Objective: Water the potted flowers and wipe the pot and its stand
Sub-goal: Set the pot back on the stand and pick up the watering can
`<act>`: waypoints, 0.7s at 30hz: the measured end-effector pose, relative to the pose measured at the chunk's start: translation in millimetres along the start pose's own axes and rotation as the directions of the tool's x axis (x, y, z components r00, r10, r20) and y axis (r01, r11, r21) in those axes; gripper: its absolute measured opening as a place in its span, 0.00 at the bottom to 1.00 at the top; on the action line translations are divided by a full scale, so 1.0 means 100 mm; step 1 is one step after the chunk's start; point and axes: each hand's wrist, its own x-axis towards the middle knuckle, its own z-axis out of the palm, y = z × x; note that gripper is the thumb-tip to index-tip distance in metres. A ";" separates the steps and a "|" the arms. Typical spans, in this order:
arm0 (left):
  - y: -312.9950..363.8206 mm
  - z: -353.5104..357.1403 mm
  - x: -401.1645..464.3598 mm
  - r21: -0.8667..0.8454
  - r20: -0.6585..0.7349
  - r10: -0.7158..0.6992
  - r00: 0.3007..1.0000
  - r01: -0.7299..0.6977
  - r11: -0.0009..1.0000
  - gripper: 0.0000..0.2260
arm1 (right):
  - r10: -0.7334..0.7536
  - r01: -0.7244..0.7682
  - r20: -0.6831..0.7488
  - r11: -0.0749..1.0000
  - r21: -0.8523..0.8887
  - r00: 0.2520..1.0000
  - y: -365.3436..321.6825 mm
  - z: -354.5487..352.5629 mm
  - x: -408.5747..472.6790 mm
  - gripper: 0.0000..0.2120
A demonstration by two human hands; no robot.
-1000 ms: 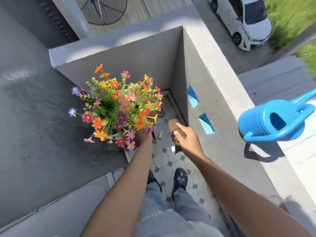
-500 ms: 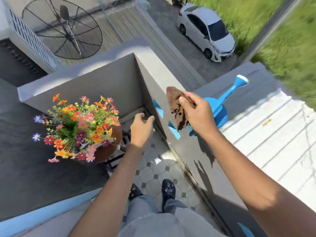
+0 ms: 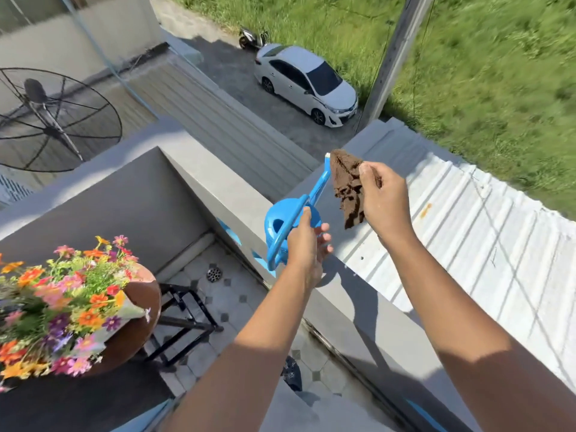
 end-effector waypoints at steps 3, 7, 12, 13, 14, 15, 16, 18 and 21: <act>-0.03 0.08 0.19 -0.265 -0.008 0.002 1.000 -0.004 0.964 0.21 | 0.018 -0.018 0.009 1.000 0.009 1.000 0.05 -0.04 -0.02 0.14; -0.04 0.16 0.28 -0.354 -0.100 0.045 0.994 -0.078 0.932 0.22 | 0.019 -0.021 0.048 0.999 0.038 0.999 0.07 -0.02 -0.05 0.14; 0.00 0.00 0.23 -0.342 -0.151 0.080 0.985 -0.128 0.931 0.13 | -0.016 0.007 0.121 0.997 0.074 0.992 0.01 0.07 -0.11 0.13; 0.02 -0.06 0.22 -0.325 -0.162 0.085 0.983 -0.134 0.936 0.13 | -0.021 0.010 0.137 0.996 0.085 0.990 -0.01 0.10 -0.12 0.12; 0.05 -0.14 0.20 -0.301 -0.175 0.093 0.980 -0.144 0.943 0.13 | -0.023 0.008 0.154 0.995 0.098 0.988 -0.04 0.15 -0.12 0.12; 0.08 -0.22 0.17 -0.268 -0.192 0.104 0.976 -0.154 0.951 0.13 | -0.019 -0.001 0.173 0.993 0.115 0.985 -0.07 0.20 -0.14 0.12; 0.11 -0.32 0.15 -0.228 -0.214 0.114 0.970 -0.163 0.960 0.13 | -0.010 -0.016 0.195 0.991 0.132 0.981 -0.10 0.26 -0.15 0.12; 0.17 -0.55 0.11 -0.138 -0.257 0.142 0.956 -0.181 0.974 0.14 | 0.020 -0.064 0.249 0.984 0.167 0.968 -0.15 0.41 -0.19 0.13; 0.29 -1.00 0.09 -0.010 -0.287 0.197 0.937 -0.208 0.978 0.15 | 0.098 -0.192 0.379 0.957 0.218 0.920 -0.22 0.73 -0.33 0.15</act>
